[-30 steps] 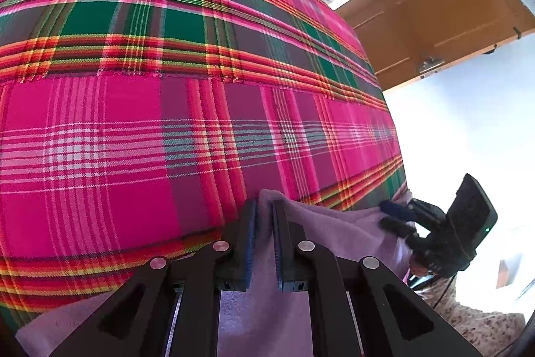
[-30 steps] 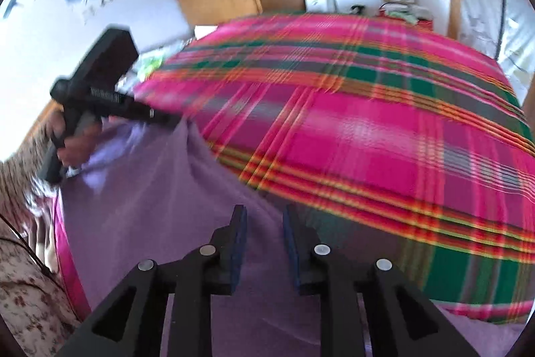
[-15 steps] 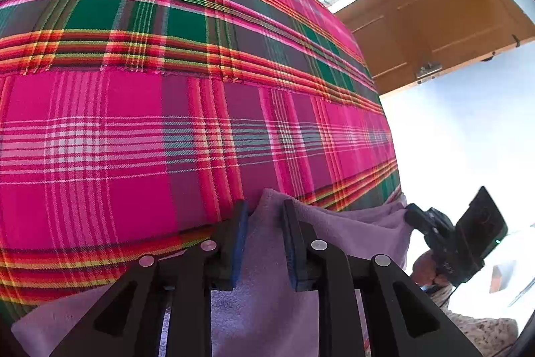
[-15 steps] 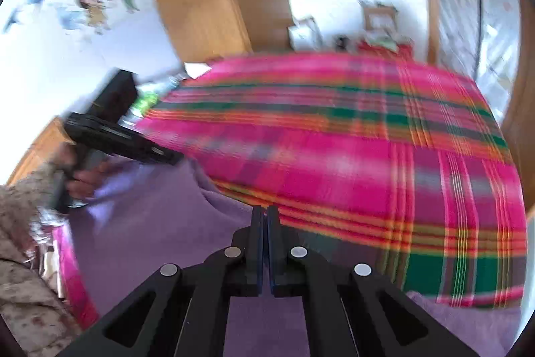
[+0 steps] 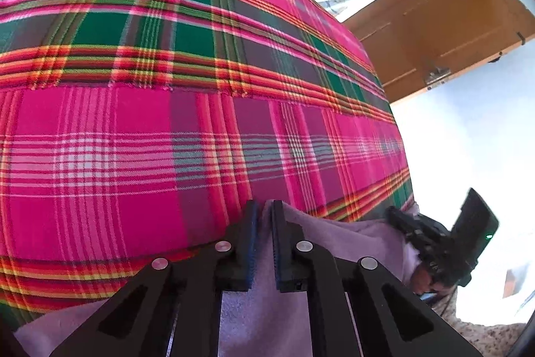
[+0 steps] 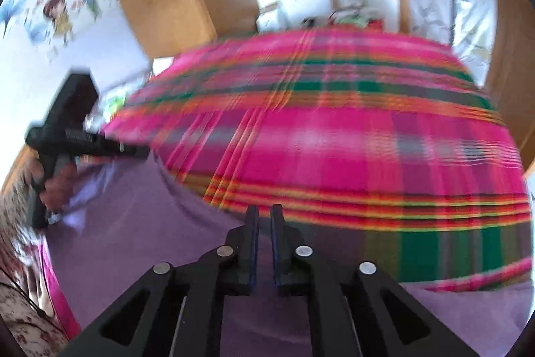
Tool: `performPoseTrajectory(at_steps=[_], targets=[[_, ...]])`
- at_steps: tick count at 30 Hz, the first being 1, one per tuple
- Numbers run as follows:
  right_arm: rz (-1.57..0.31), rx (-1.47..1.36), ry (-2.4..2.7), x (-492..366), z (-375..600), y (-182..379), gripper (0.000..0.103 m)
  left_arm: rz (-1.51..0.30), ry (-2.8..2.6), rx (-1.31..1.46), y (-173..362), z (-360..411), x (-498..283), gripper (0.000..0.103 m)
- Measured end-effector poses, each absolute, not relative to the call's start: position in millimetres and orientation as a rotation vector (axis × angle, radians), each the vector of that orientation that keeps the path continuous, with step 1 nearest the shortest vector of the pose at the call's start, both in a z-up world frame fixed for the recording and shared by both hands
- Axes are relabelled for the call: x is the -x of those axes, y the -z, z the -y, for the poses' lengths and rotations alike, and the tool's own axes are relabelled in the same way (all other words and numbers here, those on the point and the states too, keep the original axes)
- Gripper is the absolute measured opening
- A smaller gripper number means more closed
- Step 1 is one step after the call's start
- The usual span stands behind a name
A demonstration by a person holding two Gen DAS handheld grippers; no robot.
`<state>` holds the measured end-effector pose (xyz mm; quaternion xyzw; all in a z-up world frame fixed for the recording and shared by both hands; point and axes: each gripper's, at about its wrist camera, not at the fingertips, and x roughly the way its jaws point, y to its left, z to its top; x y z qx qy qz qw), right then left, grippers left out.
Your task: Fold clothes
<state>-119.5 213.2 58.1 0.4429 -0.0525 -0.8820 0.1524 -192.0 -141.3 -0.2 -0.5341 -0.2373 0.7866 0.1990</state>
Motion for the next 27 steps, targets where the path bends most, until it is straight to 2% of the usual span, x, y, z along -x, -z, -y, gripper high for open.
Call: performPoseTrajectory(at_steps=[3, 7, 9, 13, 19, 27], targets=[[0.230, -1.275, 2.625, 106, -242, -62, 0.025, 0.652, -2.236, 1.494, -2, 142, 192, 0.008], [0.342, -1.276, 2.749, 88, -280, -68, 0.031, 0.650, -2.284, 1.494, -8, 141, 185, 0.006], [0.369, -1.283, 2.806, 79, -296, -69, 0.034, 0.608, -2.315, 1.485, -15, 134, 178, 0.010], [0.345, -1.314, 2.892, 64, -318, -64, 0.038, 0.460, -2.387, 1.434, -33, 110, 164, 0.016], [0.361, -1.295, 3.052, 47, -357, -67, 0.042, 0.428, -2.347, 1.434, -31, 87, 158, 0.016], [0.612, -1.370, 2.981, 56, -412, -46, 0.046, 0.410, -2.288, 1.445, -25, 59, 152, 0.016]])
